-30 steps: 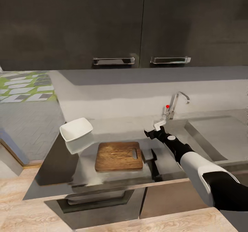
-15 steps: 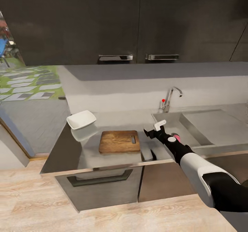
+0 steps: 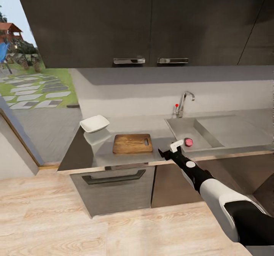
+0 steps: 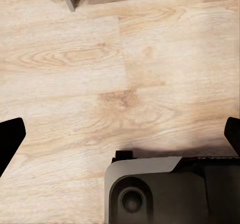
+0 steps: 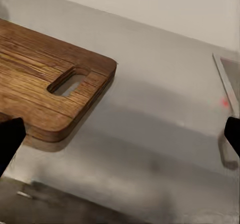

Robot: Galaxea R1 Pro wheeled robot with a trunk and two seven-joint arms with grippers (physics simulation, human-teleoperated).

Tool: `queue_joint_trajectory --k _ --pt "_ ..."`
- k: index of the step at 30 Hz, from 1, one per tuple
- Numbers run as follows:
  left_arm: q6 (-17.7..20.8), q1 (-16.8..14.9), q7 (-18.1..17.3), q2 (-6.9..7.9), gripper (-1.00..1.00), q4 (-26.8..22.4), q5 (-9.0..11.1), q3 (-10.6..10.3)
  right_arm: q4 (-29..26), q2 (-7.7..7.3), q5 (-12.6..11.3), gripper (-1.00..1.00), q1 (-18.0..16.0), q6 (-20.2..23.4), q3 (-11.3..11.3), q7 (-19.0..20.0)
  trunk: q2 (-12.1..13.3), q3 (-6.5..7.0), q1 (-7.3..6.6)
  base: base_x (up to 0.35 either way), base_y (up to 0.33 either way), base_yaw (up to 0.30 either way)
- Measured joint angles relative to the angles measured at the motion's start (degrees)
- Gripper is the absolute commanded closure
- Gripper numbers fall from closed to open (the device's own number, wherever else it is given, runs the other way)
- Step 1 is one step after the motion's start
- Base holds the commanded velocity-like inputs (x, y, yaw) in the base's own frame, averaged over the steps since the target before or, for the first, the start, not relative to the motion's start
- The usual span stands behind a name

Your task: In the kitchen, take the Vidalia onion out of the sink, dice it on the chopping board with the paring knife, put the diced onion into the bowl on the countertop, then place both the paring knife and the chopping board into the sink.

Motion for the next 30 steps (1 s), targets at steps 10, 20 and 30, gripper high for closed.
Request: queue_joint_trajectory --k 10,20,30 --pt "0.0 -0.02 0.0 0.0 -1.0 -0.01 0.0 0.0 -0.09 -0.09 -2.82 -1.0 3.92 -4.4 0.11 -0.06 0.0 0.0 0.0 -0.339 0.0 0.0" --pt "0.0 0.01 0.0 0.0 -1.0 0.0 0.0 0.0 0.04 -0.43 -2.98 -1.0 6.48 -5.62 0.01 -0.34 0.0 0.0 0.0 -0.332 0.0 0.0" --pt "-0.07 0.01 0.01 0.0 -1.0 -0.07 0.0 0.04 0.23 -0.59 -2.93 -1.0 9.22 -6.77 -0.01 -0.51 -0.01 0.0 -0.02 -0.223 0.0 0.0"
